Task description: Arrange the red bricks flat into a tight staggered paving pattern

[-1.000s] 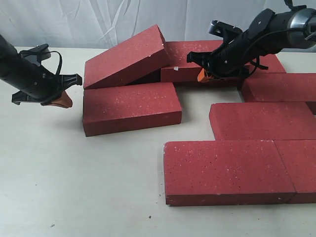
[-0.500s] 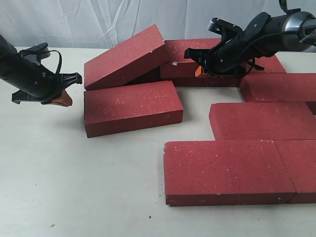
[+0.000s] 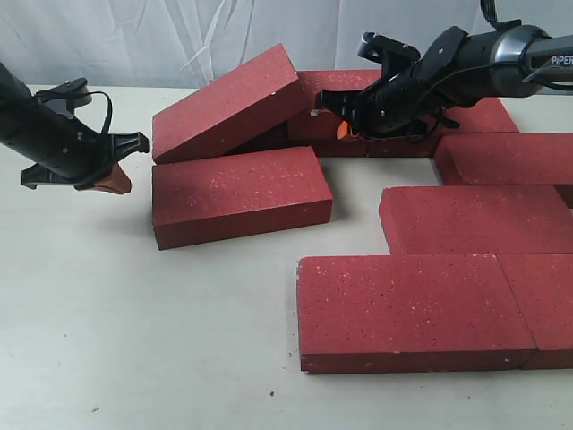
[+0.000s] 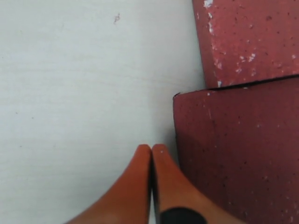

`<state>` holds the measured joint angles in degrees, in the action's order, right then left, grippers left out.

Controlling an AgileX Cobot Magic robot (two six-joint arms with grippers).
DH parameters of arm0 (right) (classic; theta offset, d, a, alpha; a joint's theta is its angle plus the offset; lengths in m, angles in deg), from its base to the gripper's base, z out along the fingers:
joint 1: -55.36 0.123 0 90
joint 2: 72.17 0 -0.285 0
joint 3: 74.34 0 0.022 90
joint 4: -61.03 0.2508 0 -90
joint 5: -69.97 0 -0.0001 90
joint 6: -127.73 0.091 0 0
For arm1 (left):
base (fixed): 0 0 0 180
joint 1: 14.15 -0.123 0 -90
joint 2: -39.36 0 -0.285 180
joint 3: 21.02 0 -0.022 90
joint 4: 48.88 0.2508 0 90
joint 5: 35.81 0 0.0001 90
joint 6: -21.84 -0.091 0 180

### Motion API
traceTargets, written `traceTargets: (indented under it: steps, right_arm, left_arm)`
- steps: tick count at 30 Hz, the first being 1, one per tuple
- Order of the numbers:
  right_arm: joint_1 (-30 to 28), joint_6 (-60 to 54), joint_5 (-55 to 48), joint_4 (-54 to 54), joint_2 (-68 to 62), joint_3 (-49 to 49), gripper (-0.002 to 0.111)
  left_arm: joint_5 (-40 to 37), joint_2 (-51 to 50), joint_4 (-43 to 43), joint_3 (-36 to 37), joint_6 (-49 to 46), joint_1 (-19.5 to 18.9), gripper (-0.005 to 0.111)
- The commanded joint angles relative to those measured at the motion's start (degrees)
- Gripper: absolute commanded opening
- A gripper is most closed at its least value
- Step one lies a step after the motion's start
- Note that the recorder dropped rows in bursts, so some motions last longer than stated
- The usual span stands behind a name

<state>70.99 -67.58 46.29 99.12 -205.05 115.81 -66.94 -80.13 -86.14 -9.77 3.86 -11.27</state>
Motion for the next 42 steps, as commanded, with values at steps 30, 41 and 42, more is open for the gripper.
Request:
traceTargets:
  steps: [30,41,42]
  right_arm:
    - [12.06,-0.05,-25.32,-6.65,12.52,-4.47,-0.001]
    - [18.68,0.77,-16.21,-4.90,5.22,-4.47,-0.001]
    - [18.68,1.45,-14.45,-4.59,4.68,-4.47,-0.001]
  left_arm:
    - [-9.05,3.08,8.08,-0.14,3.24,6.05,0.000]
    - [0.28,3.08,8.42,-0.14,3.84,6.05,0.000]
    - [0.28,3.08,9.74,-0.14,3.84,6.05,0.000]
